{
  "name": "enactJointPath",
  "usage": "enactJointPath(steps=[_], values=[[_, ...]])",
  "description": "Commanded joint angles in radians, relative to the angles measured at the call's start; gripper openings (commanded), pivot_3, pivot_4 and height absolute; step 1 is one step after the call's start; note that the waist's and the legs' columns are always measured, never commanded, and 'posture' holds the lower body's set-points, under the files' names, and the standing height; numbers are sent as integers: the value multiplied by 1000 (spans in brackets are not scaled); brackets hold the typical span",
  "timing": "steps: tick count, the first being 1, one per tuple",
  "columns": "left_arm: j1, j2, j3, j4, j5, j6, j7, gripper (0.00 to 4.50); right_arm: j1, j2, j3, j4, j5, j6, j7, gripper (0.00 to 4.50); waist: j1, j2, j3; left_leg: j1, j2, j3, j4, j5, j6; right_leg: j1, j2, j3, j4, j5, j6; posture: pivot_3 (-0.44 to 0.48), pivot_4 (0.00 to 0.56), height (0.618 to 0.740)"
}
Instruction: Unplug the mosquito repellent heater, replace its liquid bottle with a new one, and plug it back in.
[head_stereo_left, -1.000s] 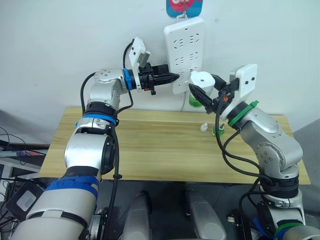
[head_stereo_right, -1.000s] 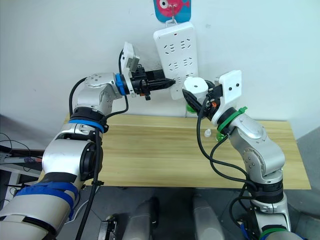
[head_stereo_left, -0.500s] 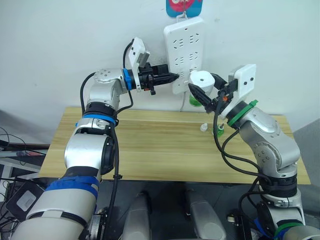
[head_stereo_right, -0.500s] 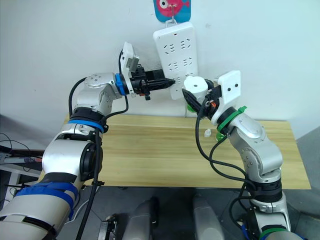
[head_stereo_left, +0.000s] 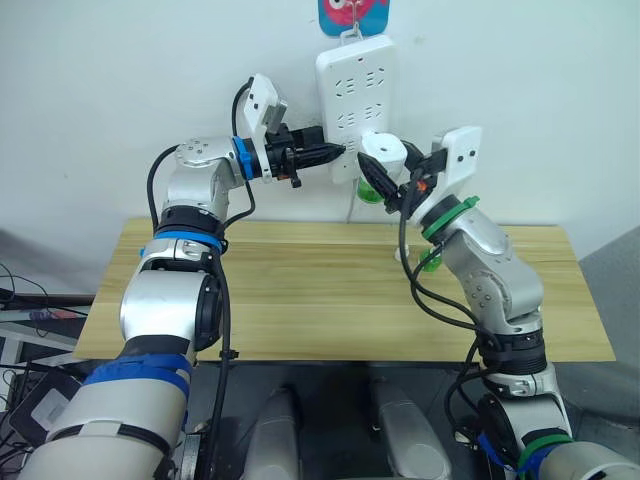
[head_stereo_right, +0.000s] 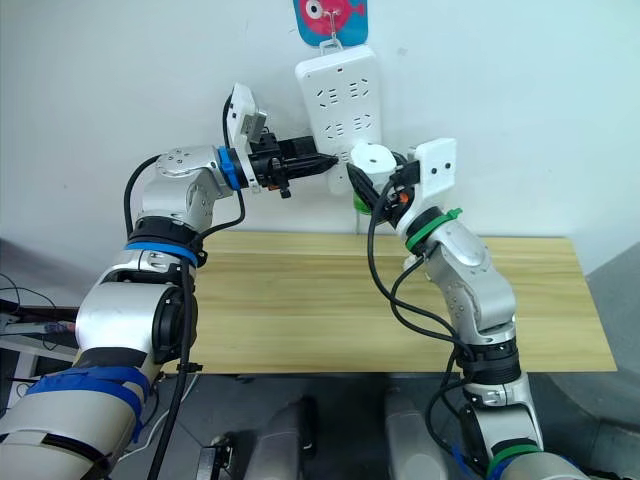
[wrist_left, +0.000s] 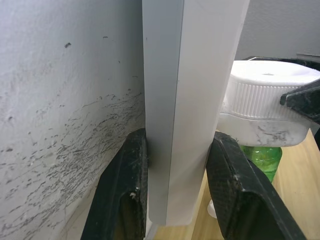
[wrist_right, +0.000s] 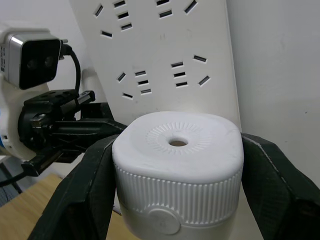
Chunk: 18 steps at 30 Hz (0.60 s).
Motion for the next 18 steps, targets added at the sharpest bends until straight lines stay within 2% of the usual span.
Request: enactJointPath(steps=[1,7,11,15,17,18], values=[[-14,-32,-3,-43,-27,8,-49,1282,-46,-32,48,104,-147,-81,-33,3123,-2,0,0,1,0,0,0,0,0,0,0,0,1,-1,1,-112,287,740],[-10,-24,-1,-38,-14,-2,-22,1282,-20,-5,1,61,-84,-41,-28,3123,-3,0,0,4,0,1,0,1,0,1,0,2,3,-1,2,-109,287,740],[5,-9,13,-44,-16,-2,5,2563,20,-21,-26,-38,-43,18,-14,4449,12,0,0,4,0,1,0,1,-1,2,0,2,3,-1,2,-93,288,740],[69,33,36,-105,-30,17,43,3854,104,-62,-34,-208,-10,111,3,4500,15,0,0,2,0,0,-2,0,-1,1,0,0,0,0,-2,-95,286,740],[144,59,45,-196,-42,52,60,4463,160,-92,-40,-303,20,169,10,4500,15,0,0,0,1,-1,-4,0,-1,0,0,-1,-2,0,-2,-96,288,740],[194,73,51,-258,-49,76,73,4463,189,-110,-46,-347,33,198,16,4500,15,0,0,0,1,-1,-4,0,-1,0,0,-1,-3,0,-2,-96,288,740]])
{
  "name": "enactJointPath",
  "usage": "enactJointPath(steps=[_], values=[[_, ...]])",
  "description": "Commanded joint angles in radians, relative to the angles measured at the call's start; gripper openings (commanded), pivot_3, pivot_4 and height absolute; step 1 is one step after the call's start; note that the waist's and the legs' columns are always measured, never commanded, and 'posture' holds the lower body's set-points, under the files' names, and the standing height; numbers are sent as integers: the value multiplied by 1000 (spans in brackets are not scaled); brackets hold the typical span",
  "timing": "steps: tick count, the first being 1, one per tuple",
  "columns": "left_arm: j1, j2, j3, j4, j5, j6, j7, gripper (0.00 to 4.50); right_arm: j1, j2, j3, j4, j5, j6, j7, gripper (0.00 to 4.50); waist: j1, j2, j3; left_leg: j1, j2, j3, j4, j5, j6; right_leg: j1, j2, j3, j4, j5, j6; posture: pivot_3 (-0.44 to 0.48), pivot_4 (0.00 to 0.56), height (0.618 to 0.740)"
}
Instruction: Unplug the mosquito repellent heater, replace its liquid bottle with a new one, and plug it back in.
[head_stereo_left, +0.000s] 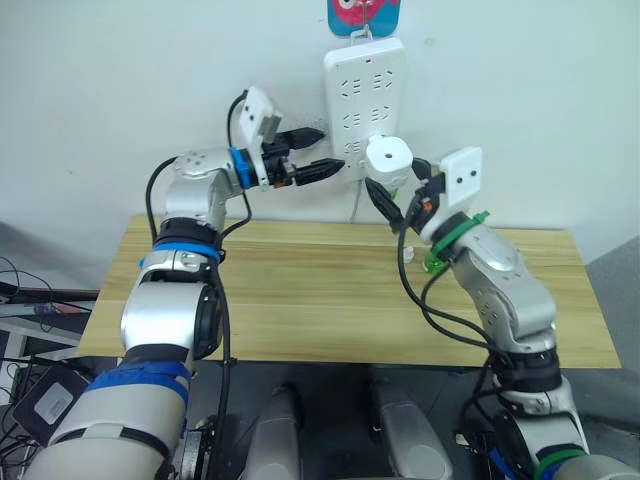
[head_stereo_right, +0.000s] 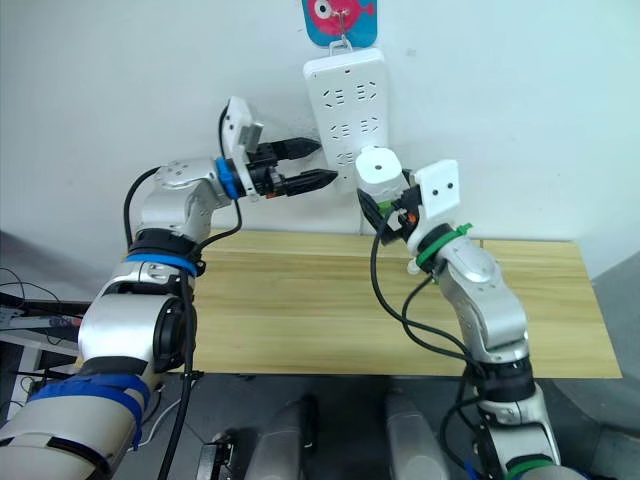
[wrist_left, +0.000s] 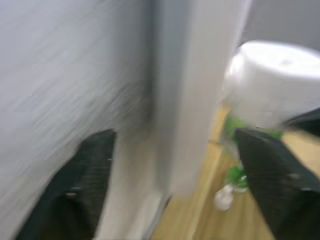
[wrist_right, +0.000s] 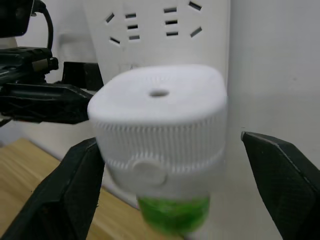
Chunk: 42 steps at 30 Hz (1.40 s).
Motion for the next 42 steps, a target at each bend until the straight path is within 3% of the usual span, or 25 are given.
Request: enactJointPath(steps=[1,6,10,16,26,42], values=[[130,51,37,-211,-44,69,47,4463,79,-50,-39,-193,67,94,19,4500,-2,0,0,0,0,0,0,0,0,0,0,0,-1,0,0,-95,289,740],[451,110,99,-616,-100,237,188,4463,237,-134,-90,-339,134,192,49,4500,-1,0,0,2,3,-1,-1,0,0,1,-1,0,0,0,0,-80,297,740],[757,106,147,-981,-141,370,327,4463,393,-207,-130,-402,175,206,106,4500,4,0,0,4,4,0,-2,0,0,3,-2,2,-1,-1,1,-55,315,740],[970,112,171,-1284,-192,534,468,4463,476,-258,-175,-404,216,201,147,4500,26,0,0,9,3,1,-5,1,0,8,-3,3,-7,-3,5,-12,335,740],[1116,179,201,-1372,-181,544,541,4463,569,-300,-282,-392,240,187,160,4500,43,0,0,10,2,3,-16,0,0,8,-1,4,-19,-3,5,5,337,740],[1083,173,162,-1372,-239,568,576,4463,522,-296,-265,-370,229,195,131,4500,52,0,0,9,2,4,-19,0,-1,8,-1,4,-24,-3,5,-4,345,740]])
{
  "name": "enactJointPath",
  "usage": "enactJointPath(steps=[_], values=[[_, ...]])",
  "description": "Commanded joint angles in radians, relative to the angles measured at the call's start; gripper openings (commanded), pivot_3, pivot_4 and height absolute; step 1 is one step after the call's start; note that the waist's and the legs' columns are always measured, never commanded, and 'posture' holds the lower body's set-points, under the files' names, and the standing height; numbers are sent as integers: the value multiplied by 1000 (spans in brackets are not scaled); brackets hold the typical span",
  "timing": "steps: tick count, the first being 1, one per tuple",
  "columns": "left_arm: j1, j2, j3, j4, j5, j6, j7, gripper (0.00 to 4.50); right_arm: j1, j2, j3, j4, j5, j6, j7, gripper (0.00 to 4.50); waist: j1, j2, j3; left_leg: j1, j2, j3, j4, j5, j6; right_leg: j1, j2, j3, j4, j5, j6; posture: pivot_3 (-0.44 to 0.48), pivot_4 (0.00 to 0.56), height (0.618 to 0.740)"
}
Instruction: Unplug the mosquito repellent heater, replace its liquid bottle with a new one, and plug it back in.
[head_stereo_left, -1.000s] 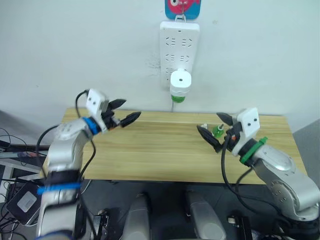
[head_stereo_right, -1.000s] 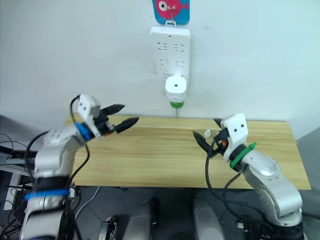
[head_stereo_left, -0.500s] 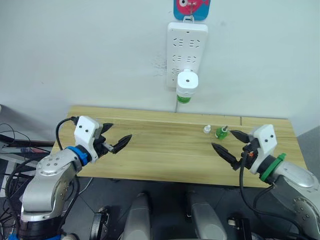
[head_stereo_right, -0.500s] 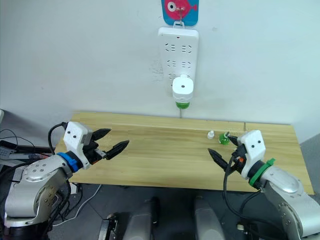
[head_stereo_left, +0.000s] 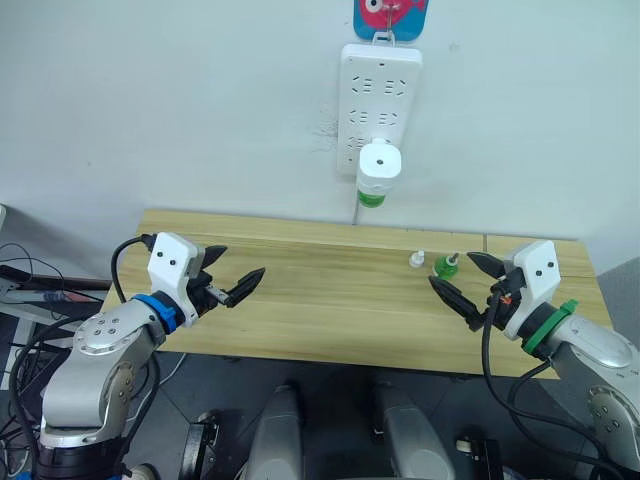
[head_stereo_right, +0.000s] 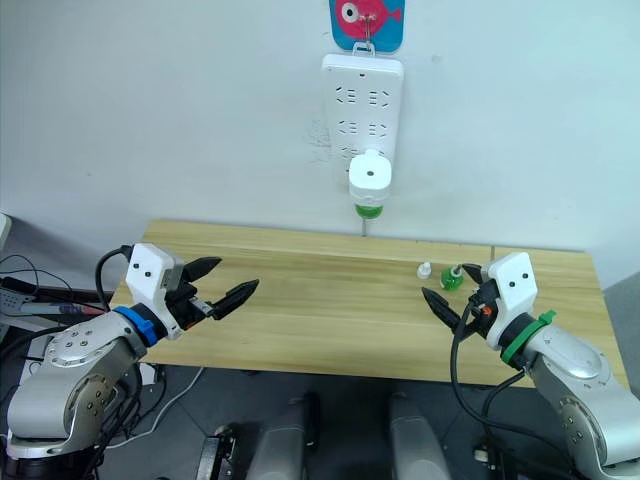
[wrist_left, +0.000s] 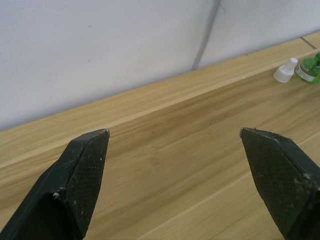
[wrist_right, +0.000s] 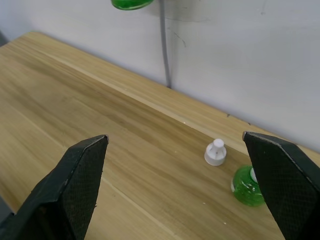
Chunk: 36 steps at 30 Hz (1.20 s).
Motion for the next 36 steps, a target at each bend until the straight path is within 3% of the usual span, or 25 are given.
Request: enactJointPath(steps=[1,36], values=[[-10,1,-5,-28,-22,-3,5,4463,-2,-4,-10,-33,6,-9,-12,4500,0,0,0,0,0,0,0,0,0,0,0,0,0,0,0,-4,345,740],[-33,18,-16,-17,-101,17,-11,4463,-10,-6,-7,-27,11,-4,-33,4500,-1,0,1,0,0,3,-5,0,0,-3,0,2,-2,0,0,-17,353,740]])
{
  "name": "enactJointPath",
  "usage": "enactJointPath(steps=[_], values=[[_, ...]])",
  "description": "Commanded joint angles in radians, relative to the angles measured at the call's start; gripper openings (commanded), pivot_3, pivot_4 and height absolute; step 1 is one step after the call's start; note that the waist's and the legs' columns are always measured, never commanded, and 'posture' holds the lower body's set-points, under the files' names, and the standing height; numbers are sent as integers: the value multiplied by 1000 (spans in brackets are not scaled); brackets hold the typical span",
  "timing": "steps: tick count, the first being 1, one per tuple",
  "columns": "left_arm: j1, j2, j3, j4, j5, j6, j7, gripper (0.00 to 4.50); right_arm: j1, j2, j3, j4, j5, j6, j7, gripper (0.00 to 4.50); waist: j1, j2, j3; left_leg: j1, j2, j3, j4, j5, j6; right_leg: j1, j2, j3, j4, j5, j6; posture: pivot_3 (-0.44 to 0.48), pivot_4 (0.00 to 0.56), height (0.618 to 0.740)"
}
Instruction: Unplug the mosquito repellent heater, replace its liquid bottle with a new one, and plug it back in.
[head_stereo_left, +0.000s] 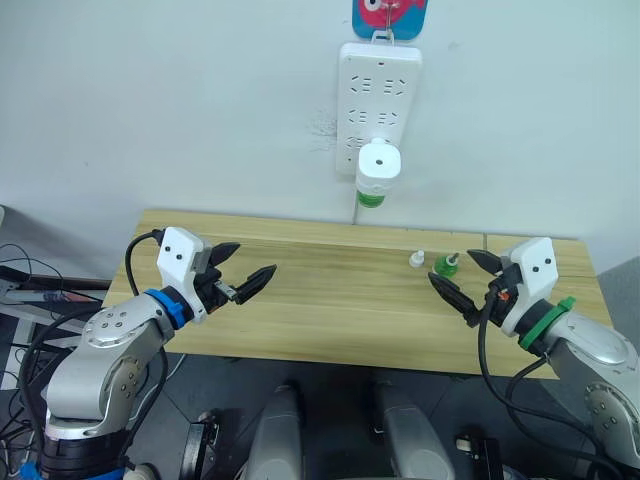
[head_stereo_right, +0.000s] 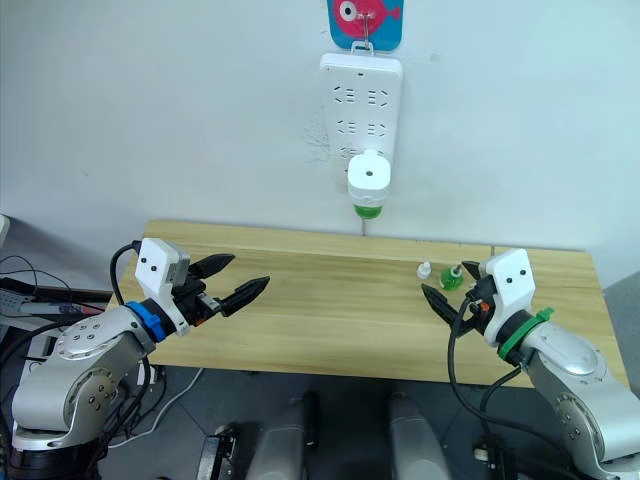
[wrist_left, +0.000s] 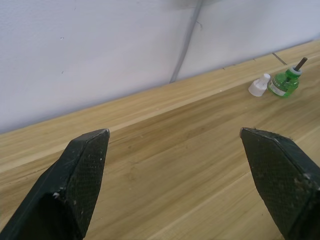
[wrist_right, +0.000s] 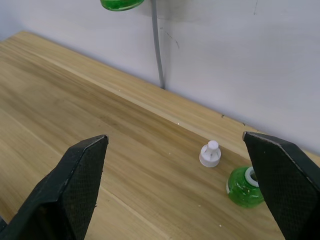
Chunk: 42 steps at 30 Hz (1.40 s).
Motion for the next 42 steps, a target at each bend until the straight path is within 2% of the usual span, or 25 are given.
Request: enactJointPath(steps=[1,18,22,26,30,31,36,42], values=[[-1,12,5,-20,-17,-7,-8,4463,8,-6,-21,-27,8,-23,5,4500,0,0,0,0,0,0,0,0,0,0,0,0,0,0,0,-17,353,740],[3,16,8,-30,-29,-2,-18,4463,-5,-4,-11,-34,26,-23,13,4500,0,0,1,0,0,1,-3,0,0,-1,0,0,-1,0,0,-17,356,740],[-15,53,20,-75,-86,-1,-85,4500,-99,15,44,-64,62,2,3,3211,-3,-1,3,0,1,1,-3,0,0,-2,0,1,-1,0,0,-11,361,740],[-120,123,31,-107,-175,38,-134,4500,-287,98,138,-31,66,46,-71,1630,-2,-1,7,0,1,0,-3,0,0,-3,1,0,0,0,0,5,365,740],[-213,155,9,-118,-215,63,-133,4500,-375,179,201,17,34,47,-123,165,0,-1,7,-1,0,1,-4,0,-1,-3,1,0,-2,0,0,14,366,740],[-233,158,5,-119,-223,69,-129,4500,-388,196,214,26,27,44,-133,39,0,-2,7,-2,0,1,-5,0,-1,-3,0,0,-2,-1,0,14,366,740],[-288,156,-16,-114,-233,82,-123,4500,-420,231,243,73,-14,10,-153,39,2,-1,8,-3,0,0,-5,-1,-2,-4,0,-1,-2,-1,0,35,368,740],[-288,156,-24,-114,-243,82,-128,4500,-438,258,245,97,-35,-16,-155,39,2,-1,8,-2,1,0,-5,-1,-2,-4,1,-1,-1,-1,0,35,368,740]])
